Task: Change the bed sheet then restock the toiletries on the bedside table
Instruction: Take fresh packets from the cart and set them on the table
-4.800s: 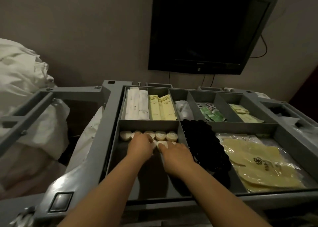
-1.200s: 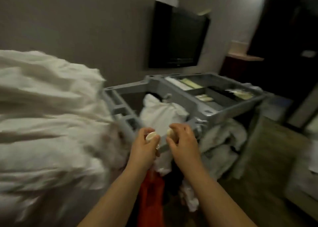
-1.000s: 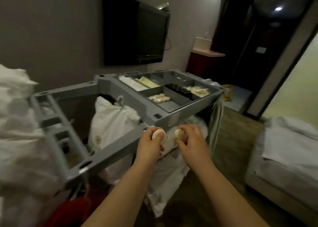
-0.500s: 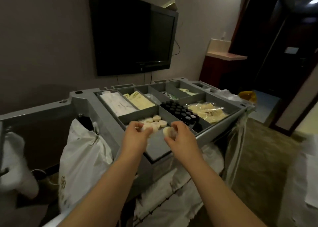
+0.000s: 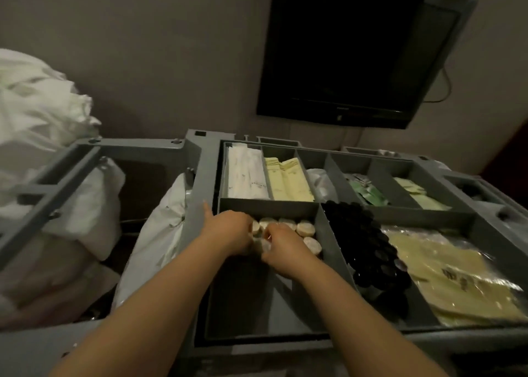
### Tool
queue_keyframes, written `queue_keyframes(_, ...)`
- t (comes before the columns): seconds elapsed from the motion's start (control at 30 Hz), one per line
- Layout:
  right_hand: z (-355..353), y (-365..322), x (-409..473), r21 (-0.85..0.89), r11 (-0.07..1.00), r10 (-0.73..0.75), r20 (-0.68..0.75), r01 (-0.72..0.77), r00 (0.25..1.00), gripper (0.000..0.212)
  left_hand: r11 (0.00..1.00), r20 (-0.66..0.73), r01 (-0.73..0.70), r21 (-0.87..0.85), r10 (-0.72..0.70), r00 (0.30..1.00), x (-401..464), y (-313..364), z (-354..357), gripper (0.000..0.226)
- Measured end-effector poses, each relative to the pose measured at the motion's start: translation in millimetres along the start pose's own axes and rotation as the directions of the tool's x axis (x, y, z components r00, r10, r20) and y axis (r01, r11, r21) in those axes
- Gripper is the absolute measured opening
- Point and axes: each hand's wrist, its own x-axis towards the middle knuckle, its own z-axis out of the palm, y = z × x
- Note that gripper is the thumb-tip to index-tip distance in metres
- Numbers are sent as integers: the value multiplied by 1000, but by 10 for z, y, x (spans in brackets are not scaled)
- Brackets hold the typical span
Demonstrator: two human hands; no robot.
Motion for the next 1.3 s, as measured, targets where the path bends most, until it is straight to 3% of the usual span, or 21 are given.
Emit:
queue_keyframes(0.23,28,-54,168,-110,977,-172,103,183,980,39,990,-93,18,138,-6,996,-112,-25,-30,30)
queue_keyframes(0.43,60,-56,228,-217,952,-203,84,216,976,38,972,51,-26,233,14,999,-326,-24,-13,32)
queue_keyframes(0.57,57,-31,260,-282,937,-196,71,208,978,40,944,31,-11,330,0,1000,-359,-47,-18,24)
queue_keyframes(0.77,20,63,271,-217,953,-220,-10,213,975,47,933,55,4,361,-25,998,-339,-13,-29,23)
queue_keyframes(0.87,-83,174,202,-264,951,-177,-40,160,983,47,930,57,2,368,-25,998,-319,-9,-33,26)
queue_keyframes(1.07,-67,348,9,-323,946,71,253,15,965,67,974,-7,9,226,-7,1000,-407,283,93,70)
queue_keyframes(1.23,14,338,-37,-300,954,109,350,1,930,78,993,142,45,110,-61,988,-346,402,205,66)
queue_keyframes(1.3,-3,360,-16,-256,967,95,367,2,925,78,993,139,57,102,-70,988,-309,374,214,59)
